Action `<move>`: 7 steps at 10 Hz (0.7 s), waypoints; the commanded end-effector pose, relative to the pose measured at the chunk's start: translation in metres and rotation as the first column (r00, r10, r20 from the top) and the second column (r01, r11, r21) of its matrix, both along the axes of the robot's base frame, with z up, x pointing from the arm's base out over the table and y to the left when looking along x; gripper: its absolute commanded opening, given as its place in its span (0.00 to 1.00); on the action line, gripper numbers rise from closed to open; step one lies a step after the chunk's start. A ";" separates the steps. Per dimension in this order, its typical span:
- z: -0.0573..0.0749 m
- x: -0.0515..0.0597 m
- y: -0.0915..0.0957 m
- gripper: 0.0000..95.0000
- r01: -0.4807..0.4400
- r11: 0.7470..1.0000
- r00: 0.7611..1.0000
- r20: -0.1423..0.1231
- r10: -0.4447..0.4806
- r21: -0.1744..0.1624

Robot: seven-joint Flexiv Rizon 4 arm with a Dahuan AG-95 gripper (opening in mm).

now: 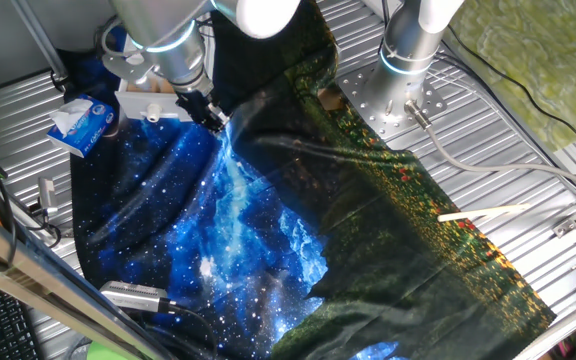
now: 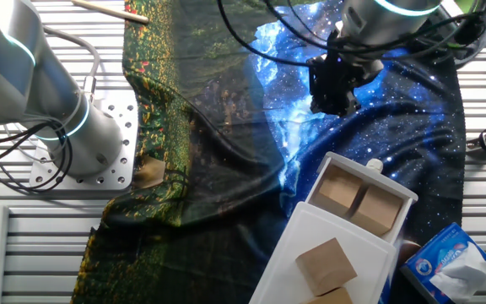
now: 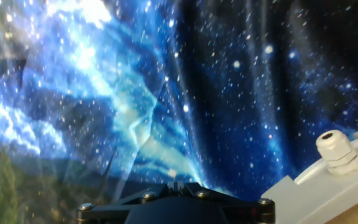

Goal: Grasp the handle and close the drawer

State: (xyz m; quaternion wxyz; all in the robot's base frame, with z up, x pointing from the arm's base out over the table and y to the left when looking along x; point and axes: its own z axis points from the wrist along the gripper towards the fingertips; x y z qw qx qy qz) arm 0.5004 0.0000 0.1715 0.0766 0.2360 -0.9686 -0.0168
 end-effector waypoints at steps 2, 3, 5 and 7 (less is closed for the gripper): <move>0.000 0.000 0.000 0.00 -0.011 1.000 1.000 0.013 0.011 0.001; 0.000 0.000 0.000 0.00 -0.015 1.000 1.000 0.018 0.015 0.003; 0.000 0.000 0.000 0.00 -0.054 0.999 0.998 0.023 0.054 -0.004; 0.000 0.000 0.000 0.00 -0.116 0.993 0.993 0.028 0.116 -0.018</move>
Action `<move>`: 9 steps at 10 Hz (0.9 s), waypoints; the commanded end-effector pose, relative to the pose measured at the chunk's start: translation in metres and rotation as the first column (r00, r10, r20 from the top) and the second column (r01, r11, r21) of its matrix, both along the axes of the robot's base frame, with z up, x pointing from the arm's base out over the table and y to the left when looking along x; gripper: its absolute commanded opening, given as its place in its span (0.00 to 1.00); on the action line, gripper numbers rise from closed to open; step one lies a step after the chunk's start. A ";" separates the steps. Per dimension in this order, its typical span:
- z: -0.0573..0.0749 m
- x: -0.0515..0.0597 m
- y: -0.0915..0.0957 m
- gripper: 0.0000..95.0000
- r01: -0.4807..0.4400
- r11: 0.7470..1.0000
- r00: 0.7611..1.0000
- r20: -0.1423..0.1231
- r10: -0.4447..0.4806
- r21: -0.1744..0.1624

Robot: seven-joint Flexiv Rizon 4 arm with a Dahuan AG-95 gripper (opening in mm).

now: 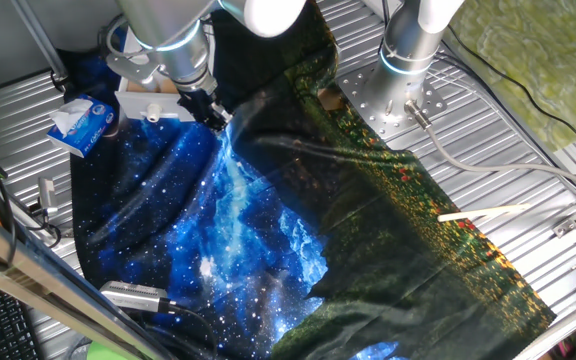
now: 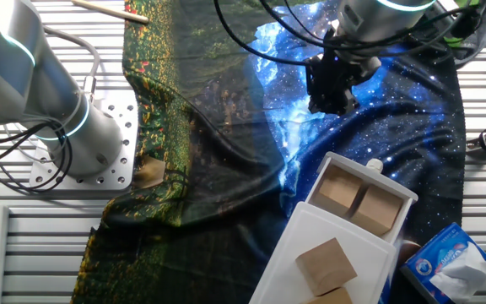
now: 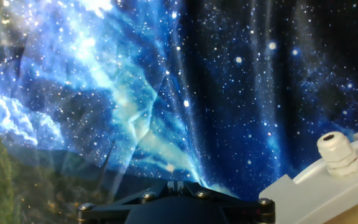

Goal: Grasp the handle and close the drawer

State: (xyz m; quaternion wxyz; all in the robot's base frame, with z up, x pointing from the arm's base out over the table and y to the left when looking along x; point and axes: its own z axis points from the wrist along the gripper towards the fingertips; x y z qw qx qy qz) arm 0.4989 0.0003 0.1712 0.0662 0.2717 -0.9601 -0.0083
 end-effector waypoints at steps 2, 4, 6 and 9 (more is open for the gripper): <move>0.000 0.001 0.000 0.00 -0.095 0.995 0.995 0.004 0.095 -0.032; 0.000 0.001 0.000 0.00 -0.130 0.990 0.992 -0.006 0.130 -0.049; 0.000 0.001 0.000 0.00 -0.170 0.982 0.985 -0.015 0.170 -0.079; 0.000 0.001 0.000 0.00 -0.204 0.974 0.979 -0.018 0.203 -0.093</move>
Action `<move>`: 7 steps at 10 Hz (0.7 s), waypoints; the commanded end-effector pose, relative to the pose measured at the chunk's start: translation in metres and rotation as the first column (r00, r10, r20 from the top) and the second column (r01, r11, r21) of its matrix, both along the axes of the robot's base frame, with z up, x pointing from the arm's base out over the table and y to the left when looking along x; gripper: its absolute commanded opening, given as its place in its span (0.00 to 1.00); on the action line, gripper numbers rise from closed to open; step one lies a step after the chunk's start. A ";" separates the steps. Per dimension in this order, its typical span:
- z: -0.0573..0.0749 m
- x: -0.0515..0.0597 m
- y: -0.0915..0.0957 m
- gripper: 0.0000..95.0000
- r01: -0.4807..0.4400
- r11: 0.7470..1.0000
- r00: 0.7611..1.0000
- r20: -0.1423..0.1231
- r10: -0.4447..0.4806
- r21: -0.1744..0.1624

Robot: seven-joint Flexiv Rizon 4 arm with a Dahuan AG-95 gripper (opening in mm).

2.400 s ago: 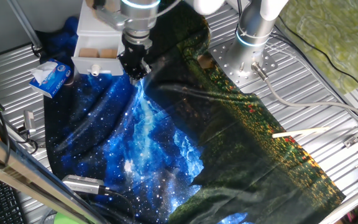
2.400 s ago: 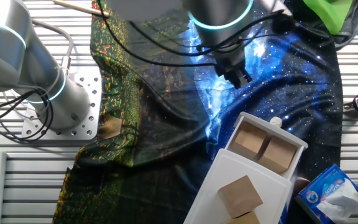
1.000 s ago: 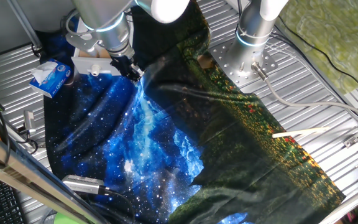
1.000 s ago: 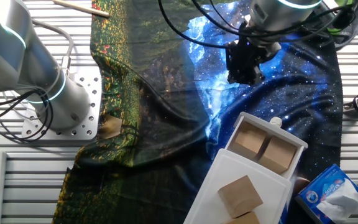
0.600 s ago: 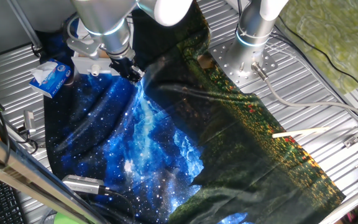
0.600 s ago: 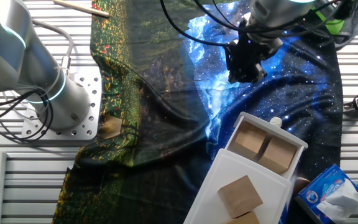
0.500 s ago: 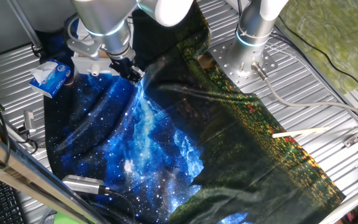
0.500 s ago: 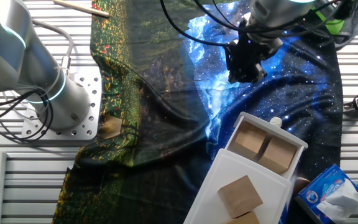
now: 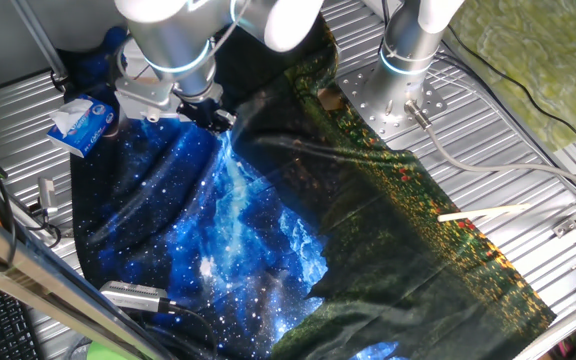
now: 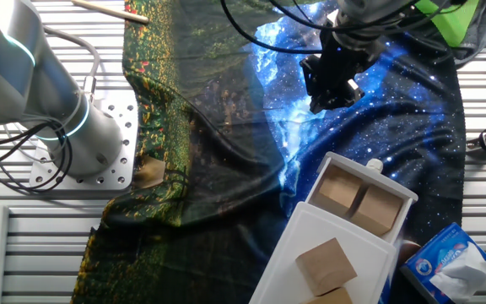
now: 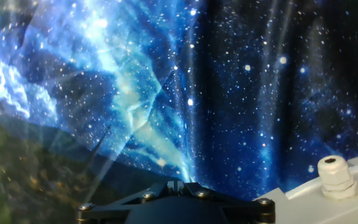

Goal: Grasp the handle and close the drawer

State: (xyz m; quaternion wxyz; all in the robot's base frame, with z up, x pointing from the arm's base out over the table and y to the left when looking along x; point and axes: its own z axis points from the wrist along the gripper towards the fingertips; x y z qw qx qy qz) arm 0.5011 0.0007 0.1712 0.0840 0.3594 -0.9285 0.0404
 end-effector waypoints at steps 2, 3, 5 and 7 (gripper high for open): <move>0.000 -0.001 -0.001 0.00 -0.044 0.999 0.999 -0.004 0.044 -0.001; 0.000 -0.001 -0.001 0.00 -0.053 0.999 0.999 -0.006 0.053 -0.002; 0.000 -0.001 -0.001 0.00 -0.061 0.998 0.998 -0.006 0.061 -0.001; 0.000 -0.001 -0.001 0.00 -0.058 0.998 0.998 -0.012 0.058 -0.002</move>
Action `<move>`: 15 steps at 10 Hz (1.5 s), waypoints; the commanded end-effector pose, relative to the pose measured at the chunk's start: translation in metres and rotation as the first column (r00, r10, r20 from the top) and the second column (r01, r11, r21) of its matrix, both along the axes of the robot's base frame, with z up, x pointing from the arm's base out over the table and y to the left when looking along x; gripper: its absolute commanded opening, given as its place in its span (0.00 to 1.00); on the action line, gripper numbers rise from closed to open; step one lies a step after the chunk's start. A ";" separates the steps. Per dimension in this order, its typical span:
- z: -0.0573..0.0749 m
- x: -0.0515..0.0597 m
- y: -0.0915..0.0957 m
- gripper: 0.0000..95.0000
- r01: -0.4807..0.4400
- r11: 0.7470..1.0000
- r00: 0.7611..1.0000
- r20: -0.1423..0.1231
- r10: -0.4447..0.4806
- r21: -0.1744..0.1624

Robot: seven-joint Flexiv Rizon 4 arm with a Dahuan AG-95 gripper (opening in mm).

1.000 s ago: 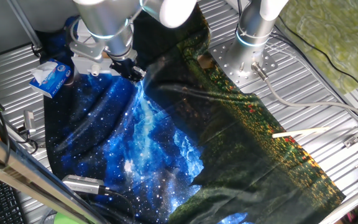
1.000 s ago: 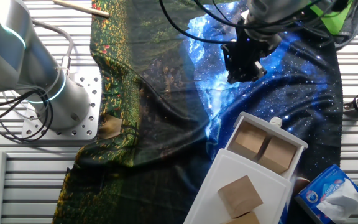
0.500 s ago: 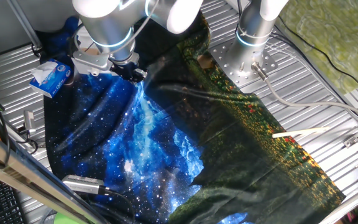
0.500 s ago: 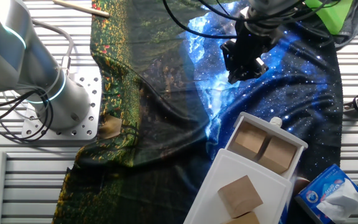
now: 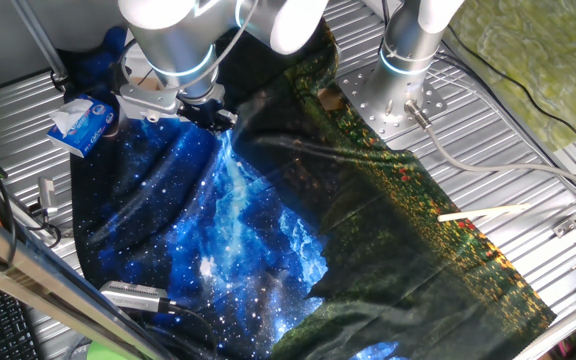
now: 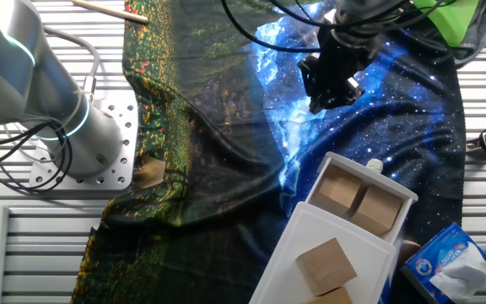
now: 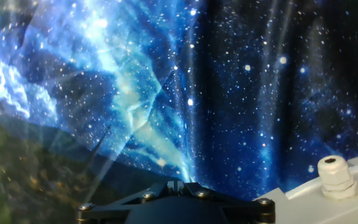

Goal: Grasp the handle and close the drawer

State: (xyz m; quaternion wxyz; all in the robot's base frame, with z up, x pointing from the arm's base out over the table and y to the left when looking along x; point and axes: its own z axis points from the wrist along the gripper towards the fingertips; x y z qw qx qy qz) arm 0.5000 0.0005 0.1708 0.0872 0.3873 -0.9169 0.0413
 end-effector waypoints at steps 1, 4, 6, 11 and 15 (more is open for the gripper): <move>0.001 0.000 0.000 0.00 0.001 1.000 1.000 -0.002 -0.001 -0.002; 0.001 0.000 0.000 0.00 -0.007 1.000 1.000 0.001 0.007 0.001; 0.001 0.000 0.000 0.00 -0.024 1.000 1.000 -0.001 0.024 0.010; 0.001 0.000 0.000 0.00 -0.028 1.000 1.000 0.001 0.028 0.003; 0.001 0.000 0.000 0.00 -0.024 1.000 1.000 0.005 0.024 0.007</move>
